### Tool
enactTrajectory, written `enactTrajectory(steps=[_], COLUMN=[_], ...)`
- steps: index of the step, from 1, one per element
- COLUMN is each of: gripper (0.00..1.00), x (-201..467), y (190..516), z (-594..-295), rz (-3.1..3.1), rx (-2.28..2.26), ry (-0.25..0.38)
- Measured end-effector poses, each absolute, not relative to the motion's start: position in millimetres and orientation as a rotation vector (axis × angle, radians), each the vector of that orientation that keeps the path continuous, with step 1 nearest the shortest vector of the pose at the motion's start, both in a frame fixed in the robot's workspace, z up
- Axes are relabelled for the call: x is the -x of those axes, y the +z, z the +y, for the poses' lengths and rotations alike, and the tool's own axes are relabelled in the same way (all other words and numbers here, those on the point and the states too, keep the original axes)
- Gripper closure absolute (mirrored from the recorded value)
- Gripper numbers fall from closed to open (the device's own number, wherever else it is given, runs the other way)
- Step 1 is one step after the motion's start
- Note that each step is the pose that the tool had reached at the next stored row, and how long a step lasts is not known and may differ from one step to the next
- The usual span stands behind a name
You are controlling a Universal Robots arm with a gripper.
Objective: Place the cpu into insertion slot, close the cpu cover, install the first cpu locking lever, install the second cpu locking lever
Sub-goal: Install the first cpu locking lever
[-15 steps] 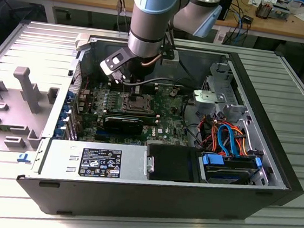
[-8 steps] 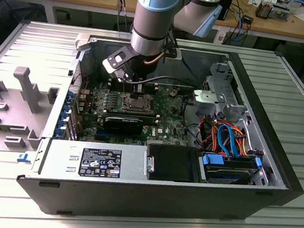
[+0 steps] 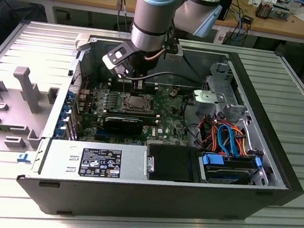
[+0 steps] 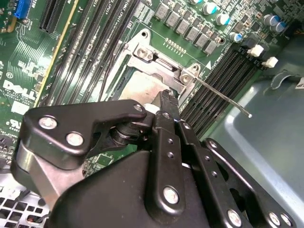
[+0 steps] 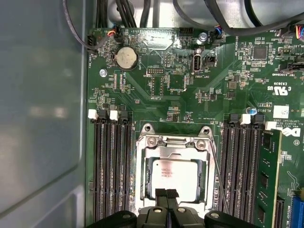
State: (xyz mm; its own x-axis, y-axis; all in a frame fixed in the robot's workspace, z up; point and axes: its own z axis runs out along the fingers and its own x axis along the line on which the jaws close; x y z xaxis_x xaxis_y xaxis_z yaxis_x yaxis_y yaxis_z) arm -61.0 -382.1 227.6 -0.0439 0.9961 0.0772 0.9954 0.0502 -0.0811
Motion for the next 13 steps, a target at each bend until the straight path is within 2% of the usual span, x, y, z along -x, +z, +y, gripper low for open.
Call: enactTrajectory(steps=[9, 13], gripper=[0.89, 0.89], x=[61.0, 61.0], y=[232.8, 232.9], z=[-382.1, -382.0], rz=[-2.195, -2.231], rx=[2.094, 2.136], ry=[0.015, 0.108])
